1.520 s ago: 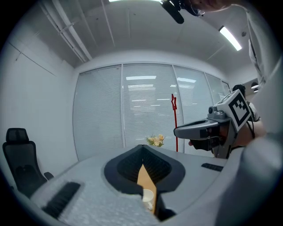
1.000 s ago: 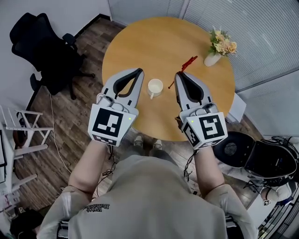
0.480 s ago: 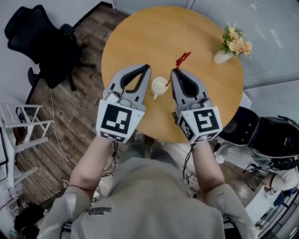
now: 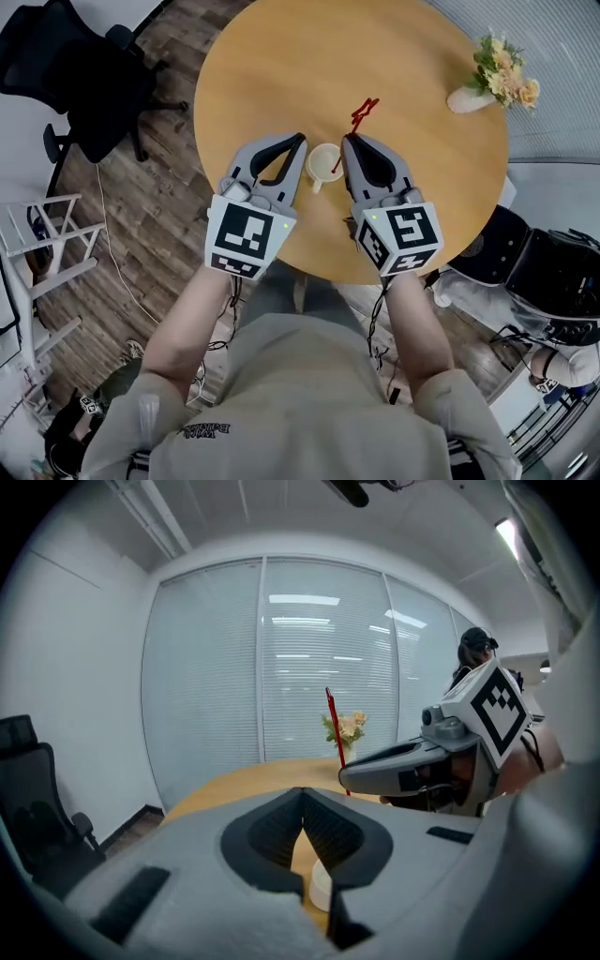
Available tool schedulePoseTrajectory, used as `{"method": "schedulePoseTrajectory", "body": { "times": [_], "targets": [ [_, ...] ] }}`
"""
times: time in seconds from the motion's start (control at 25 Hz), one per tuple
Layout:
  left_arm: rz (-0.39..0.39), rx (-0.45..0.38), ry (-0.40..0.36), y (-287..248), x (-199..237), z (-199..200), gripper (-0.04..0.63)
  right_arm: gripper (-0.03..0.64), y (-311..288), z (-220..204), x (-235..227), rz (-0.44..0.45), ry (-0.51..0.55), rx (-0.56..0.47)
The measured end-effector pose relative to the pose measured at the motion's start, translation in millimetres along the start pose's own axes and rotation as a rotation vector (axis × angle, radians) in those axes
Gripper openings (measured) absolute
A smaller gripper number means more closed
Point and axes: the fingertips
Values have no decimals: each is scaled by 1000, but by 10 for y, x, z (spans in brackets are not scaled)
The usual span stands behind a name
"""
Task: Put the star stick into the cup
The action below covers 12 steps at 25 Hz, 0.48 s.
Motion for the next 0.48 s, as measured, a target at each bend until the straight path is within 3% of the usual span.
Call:
{"method": "schedulePoseTrajectory", "body": {
  "times": [0.48],
  "targets": [
    [-33, 178, 50, -224, -44, -771, 21, 37, -259, -627, -200, -22, -89, 83]
  ]
}}
Point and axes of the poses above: the fingertips, and each gripper's own axes: y backward along the fingers, x to its left, z out of its top, and after that the axes turned 8 degrees about z, right-handed
